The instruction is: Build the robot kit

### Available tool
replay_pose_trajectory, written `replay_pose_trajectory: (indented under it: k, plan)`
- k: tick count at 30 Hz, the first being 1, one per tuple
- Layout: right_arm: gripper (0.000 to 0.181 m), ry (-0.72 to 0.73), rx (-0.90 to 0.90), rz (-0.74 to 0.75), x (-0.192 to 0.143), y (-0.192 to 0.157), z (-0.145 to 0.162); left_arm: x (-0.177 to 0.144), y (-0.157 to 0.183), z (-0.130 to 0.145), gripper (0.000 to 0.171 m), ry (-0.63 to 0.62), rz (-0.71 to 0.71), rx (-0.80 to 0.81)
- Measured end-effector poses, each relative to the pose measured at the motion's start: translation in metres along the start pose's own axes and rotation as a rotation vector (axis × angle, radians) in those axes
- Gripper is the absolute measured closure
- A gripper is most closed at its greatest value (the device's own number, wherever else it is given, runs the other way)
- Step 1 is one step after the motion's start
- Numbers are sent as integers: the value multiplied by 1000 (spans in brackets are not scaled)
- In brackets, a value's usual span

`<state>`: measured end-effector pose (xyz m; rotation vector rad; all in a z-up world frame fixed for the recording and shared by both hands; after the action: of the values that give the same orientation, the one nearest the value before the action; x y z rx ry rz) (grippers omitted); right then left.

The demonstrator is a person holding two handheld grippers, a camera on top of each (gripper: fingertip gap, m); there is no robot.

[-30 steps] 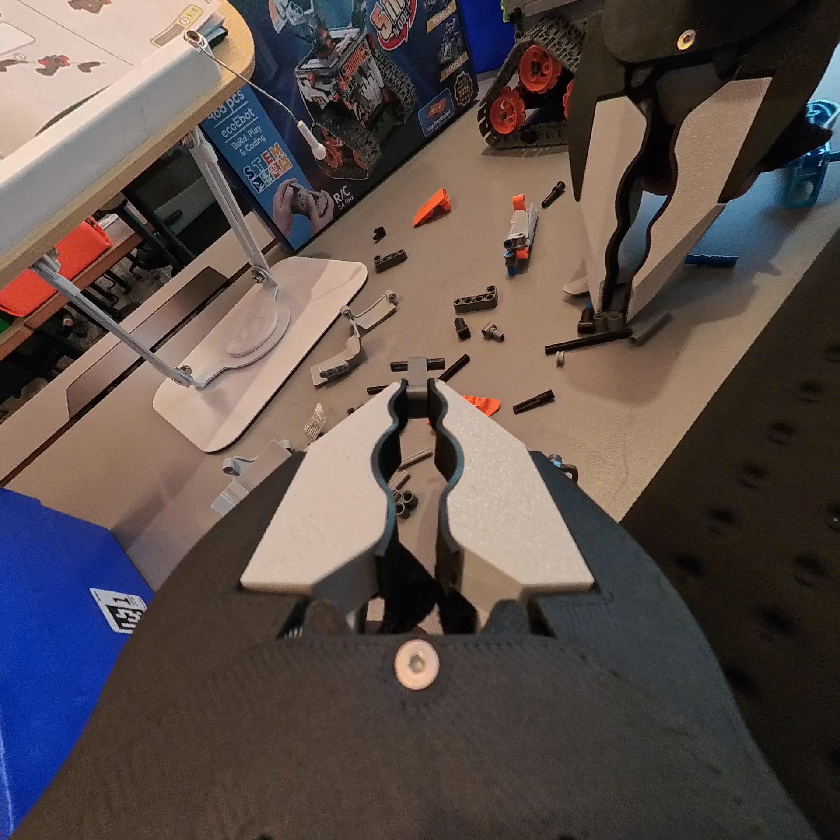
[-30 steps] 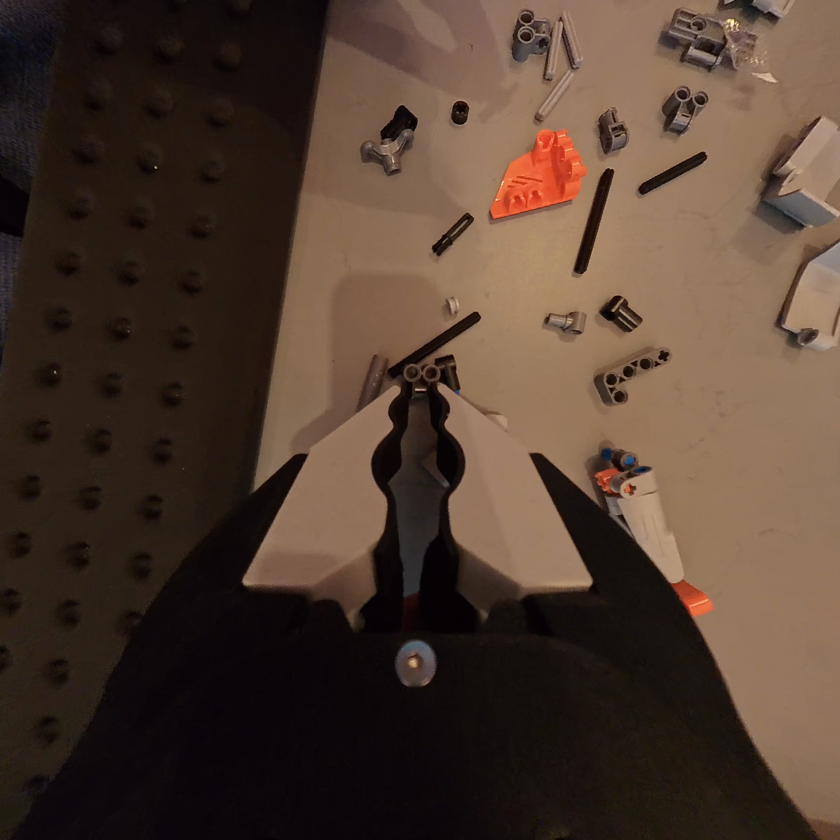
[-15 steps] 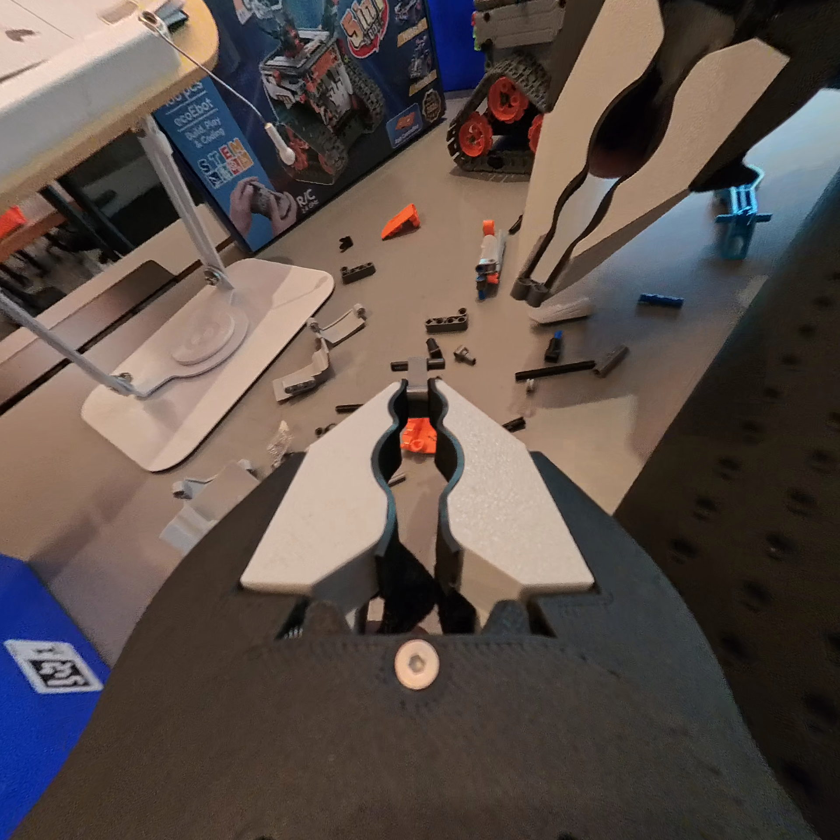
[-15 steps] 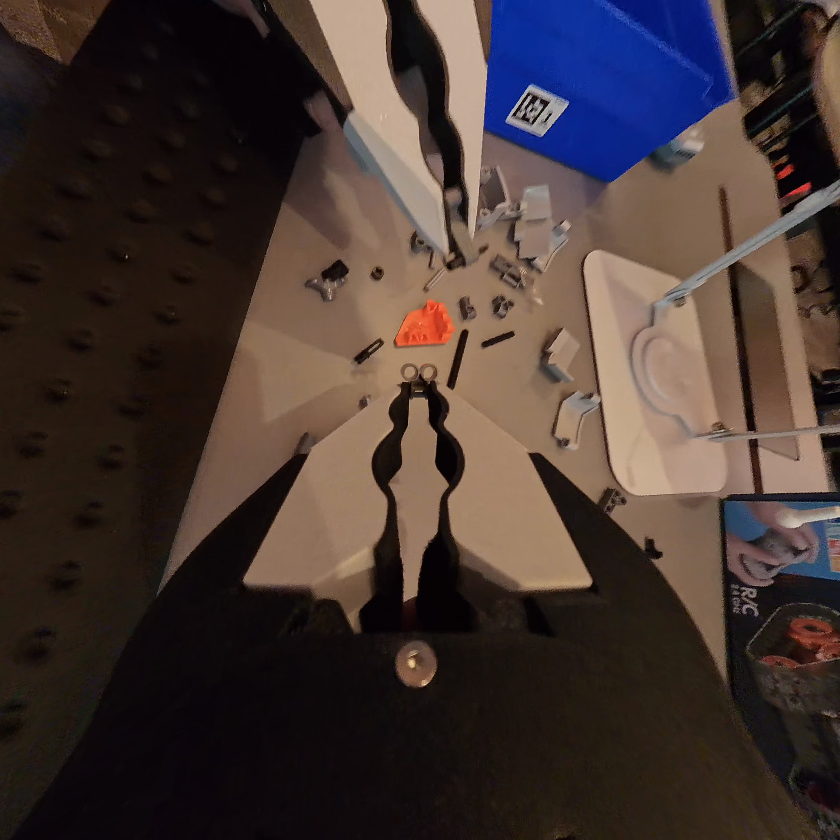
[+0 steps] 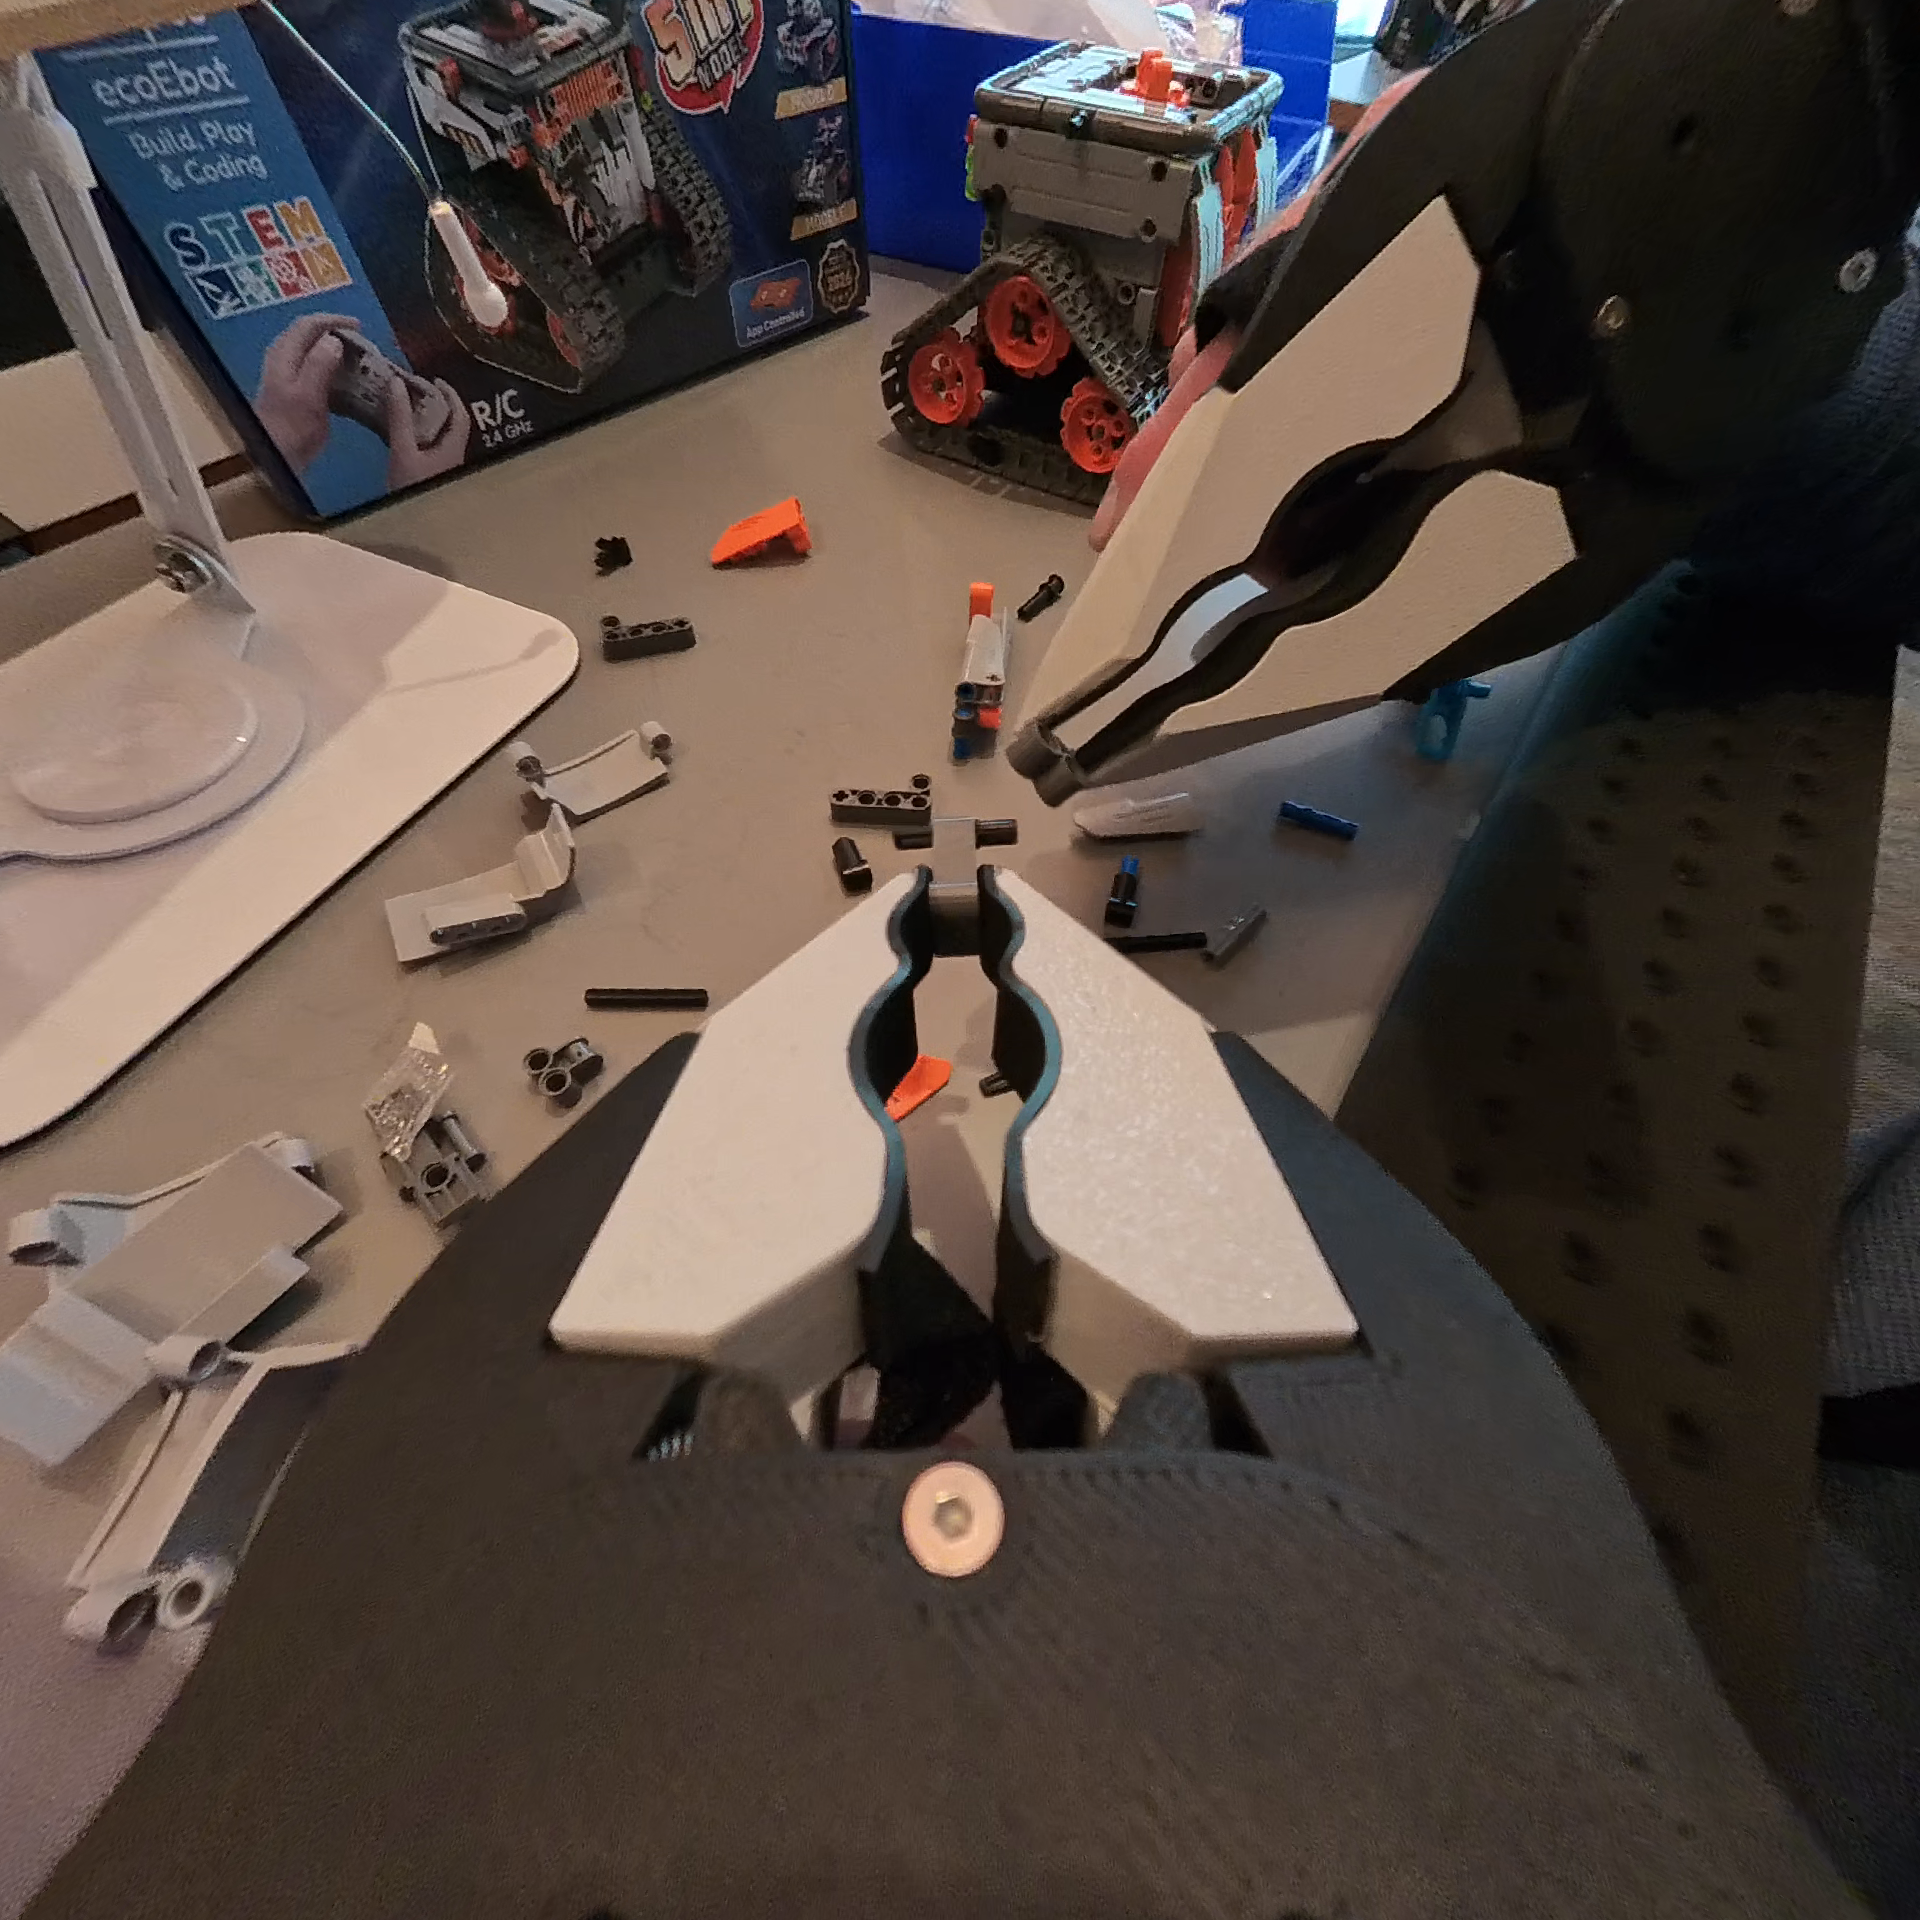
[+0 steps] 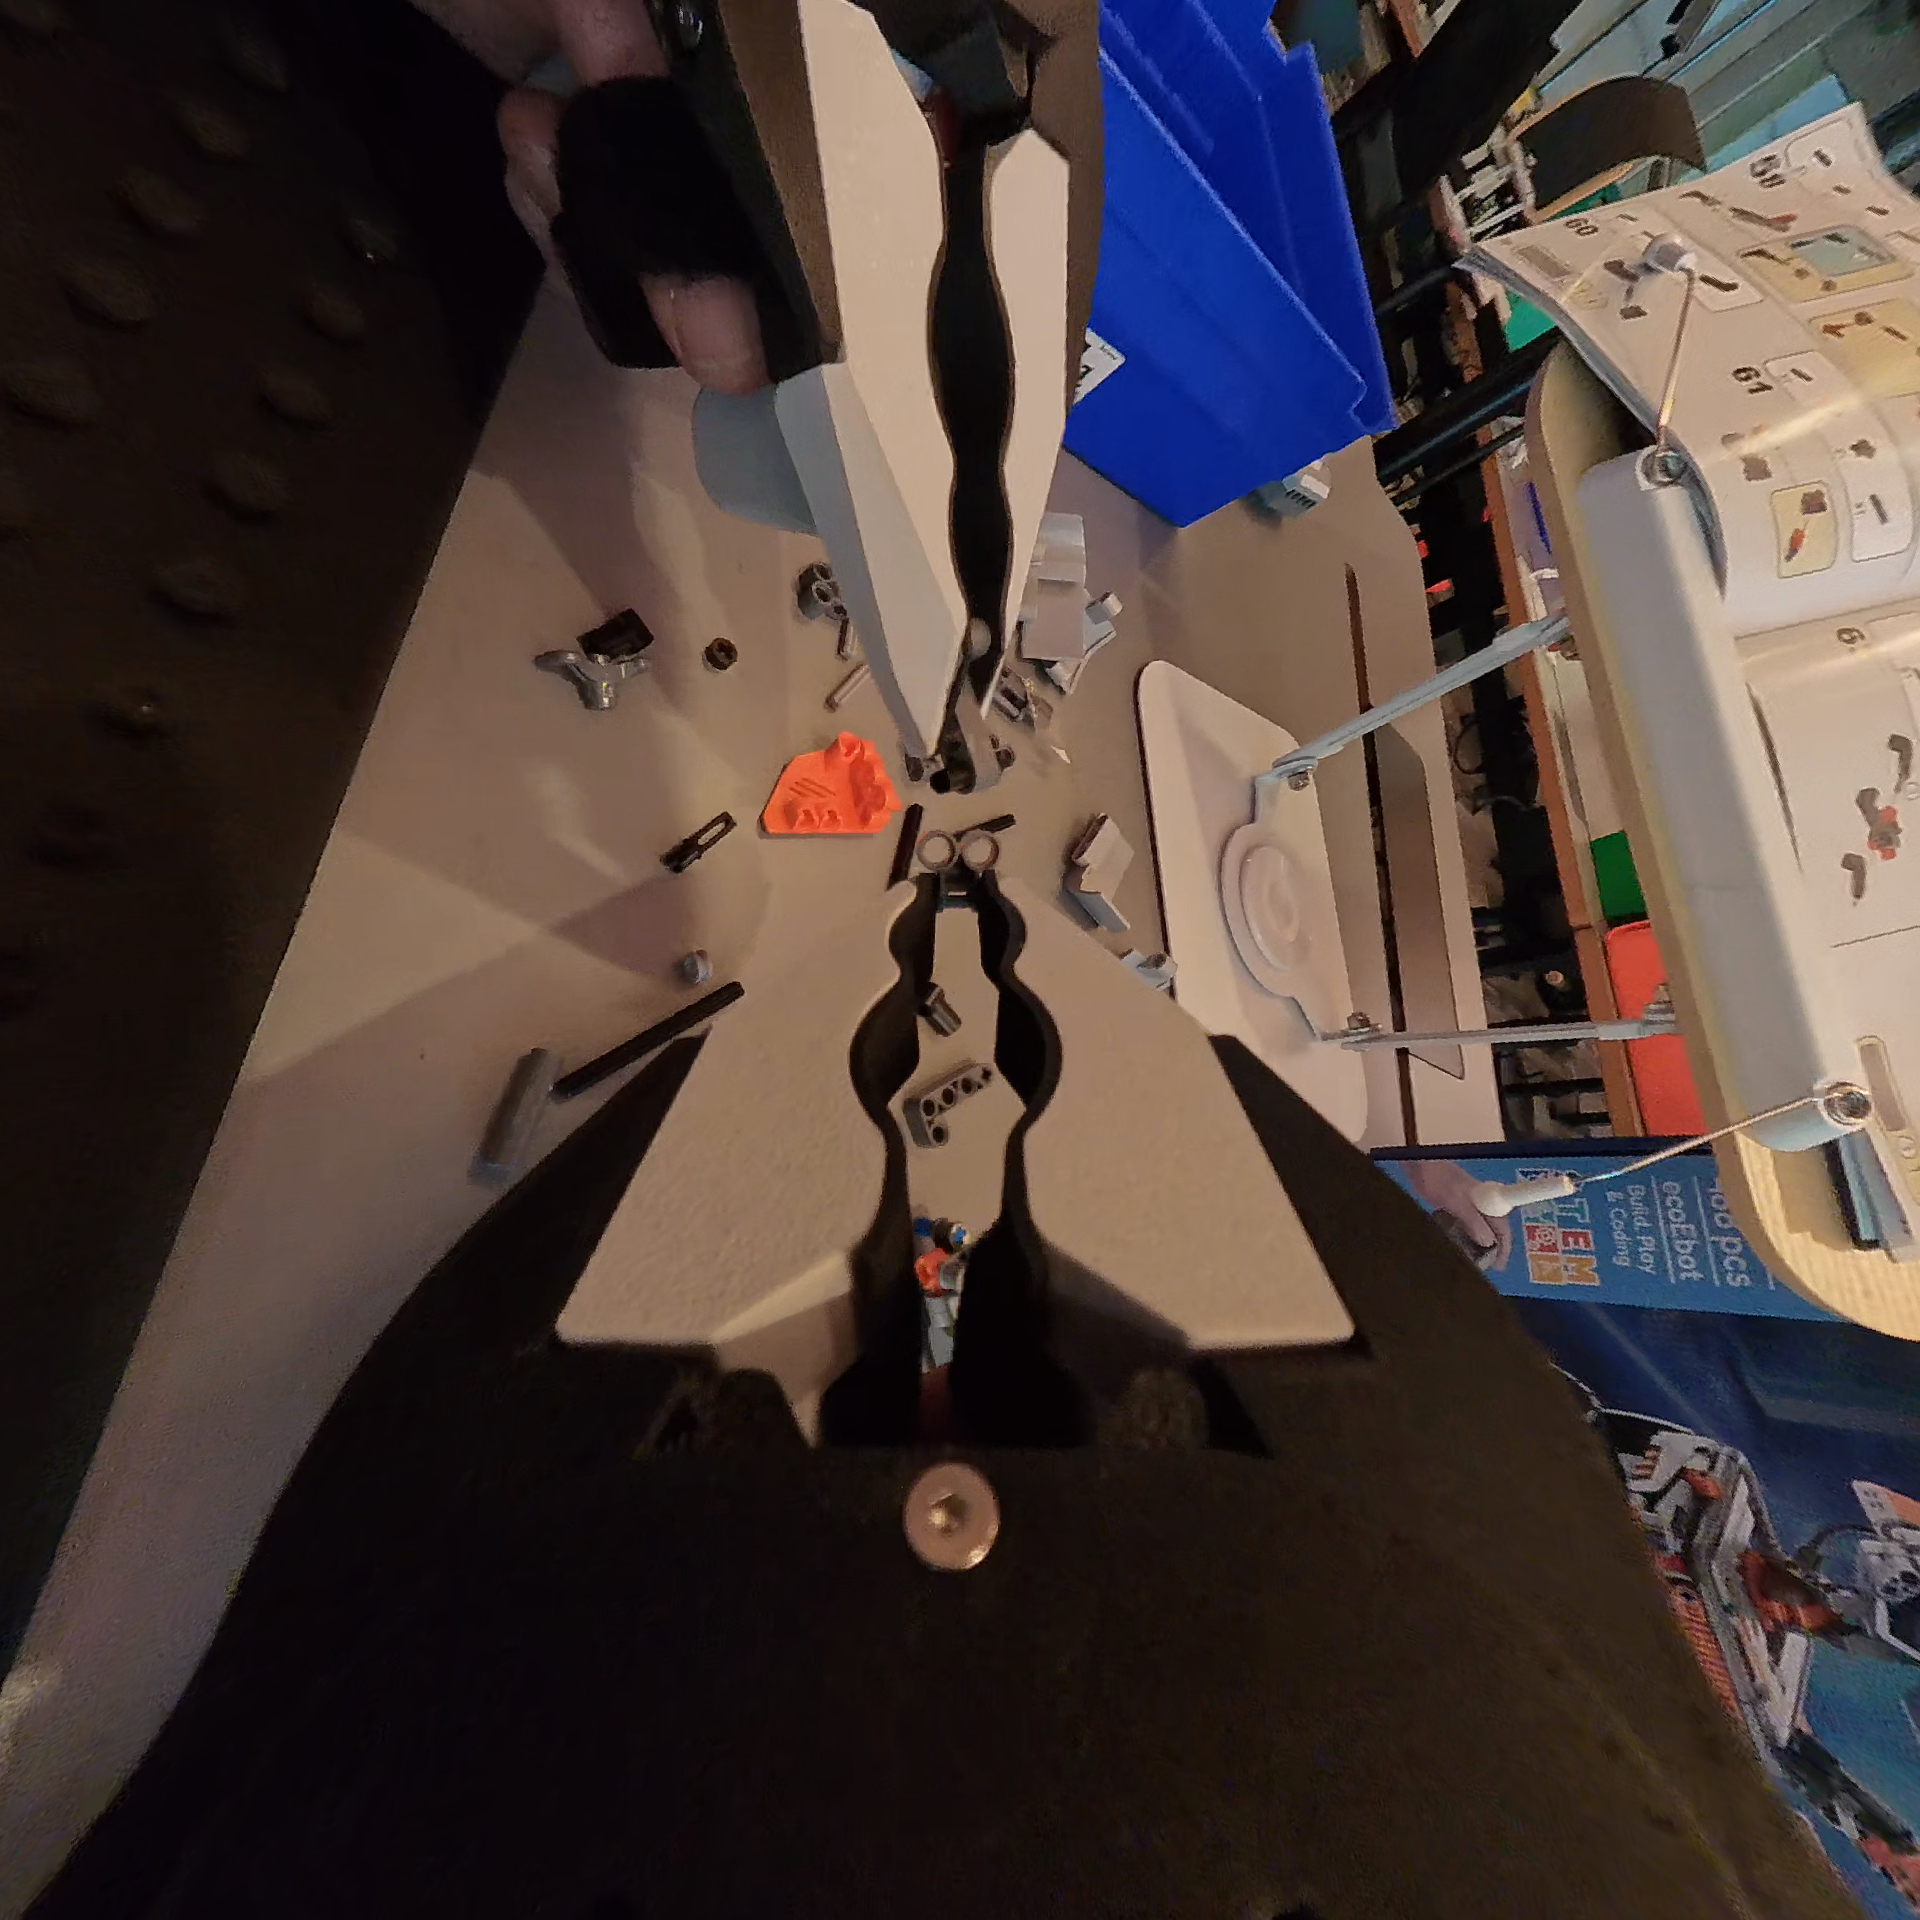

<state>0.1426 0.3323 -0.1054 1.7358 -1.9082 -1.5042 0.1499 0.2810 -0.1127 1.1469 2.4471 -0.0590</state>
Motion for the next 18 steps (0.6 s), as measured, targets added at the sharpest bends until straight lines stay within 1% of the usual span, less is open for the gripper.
replay_pose_trajectory:
  k: [9,18]
  plan:
    - [175,1,-35,44,3,-1,0,1,0,-2,166,13,58,-86]
    - [175,0,-79,94,2,1,1,6,0,-1,166,-7,107,-146]
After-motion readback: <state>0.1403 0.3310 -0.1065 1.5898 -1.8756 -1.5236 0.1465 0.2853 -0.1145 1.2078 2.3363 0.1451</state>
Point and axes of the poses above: each gripper's, where its closed fingertips meet, x out along the fingers, z out of its underside, y = z × x across the jaws, the point moved 2 cm from there along -x, back along the fingers, and after that the axes turned 7 degrees about -x, right-handed, at the moved point
